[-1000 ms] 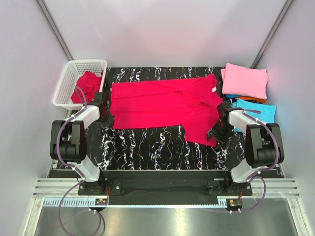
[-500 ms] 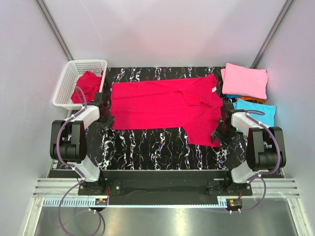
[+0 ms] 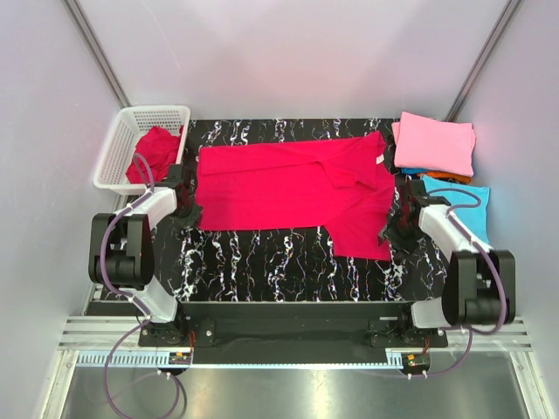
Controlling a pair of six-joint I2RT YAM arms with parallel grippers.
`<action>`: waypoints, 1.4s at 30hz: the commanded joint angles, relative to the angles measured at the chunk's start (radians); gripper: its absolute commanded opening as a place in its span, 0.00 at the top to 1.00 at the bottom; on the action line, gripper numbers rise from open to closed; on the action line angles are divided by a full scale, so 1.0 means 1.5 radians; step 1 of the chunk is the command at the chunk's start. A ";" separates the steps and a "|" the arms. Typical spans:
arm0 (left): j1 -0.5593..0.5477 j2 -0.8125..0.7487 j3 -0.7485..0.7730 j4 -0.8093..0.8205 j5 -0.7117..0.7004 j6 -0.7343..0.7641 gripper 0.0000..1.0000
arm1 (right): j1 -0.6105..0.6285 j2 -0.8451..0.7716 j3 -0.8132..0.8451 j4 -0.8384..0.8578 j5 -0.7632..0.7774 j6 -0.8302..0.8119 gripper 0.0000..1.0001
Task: Fold and stack the t-shirts
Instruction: Fold the tshirt
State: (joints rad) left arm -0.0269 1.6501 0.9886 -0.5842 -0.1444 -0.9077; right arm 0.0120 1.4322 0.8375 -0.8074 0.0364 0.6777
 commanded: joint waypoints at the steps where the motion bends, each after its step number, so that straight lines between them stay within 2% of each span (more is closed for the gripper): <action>1: 0.004 -0.022 0.027 0.000 -0.030 -0.003 1.00 | -0.004 -0.072 0.022 -0.014 0.015 -0.022 0.39; 14: 0.004 -0.028 0.032 -0.005 -0.028 -0.002 1.00 | -0.004 -0.006 -0.009 -0.001 0.046 -0.024 0.43; 19: 0.004 -0.028 0.028 -0.007 -0.026 -0.002 1.00 | -0.004 0.021 -0.007 0.010 0.043 -0.023 0.61; 26: 0.004 -0.032 0.029 -0.007 -0.026 0.000 1.00 | -0.004 0.053 -0.007 0.021 0.022 -0.012 0.60; 31: 0.004 -0.039 0.029 -0.010 -0.030 0.003 1.00 | -0.022 0.064 -0.013 0.025 0.023 -0.001 0.55; 42: 0.004 -0.054 0.040 -0.017 -0.019 0.006 1.00 | -0.053 0.107 -0.027 0.074 -0.022 -0.006 0.60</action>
State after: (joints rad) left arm -0.0269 1.6161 1.0073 -0.6086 -0.1467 -0.9089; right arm -0.0574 1.5452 0.8177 -0.7670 -0.0029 0.6628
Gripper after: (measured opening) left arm 0.051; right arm 0.417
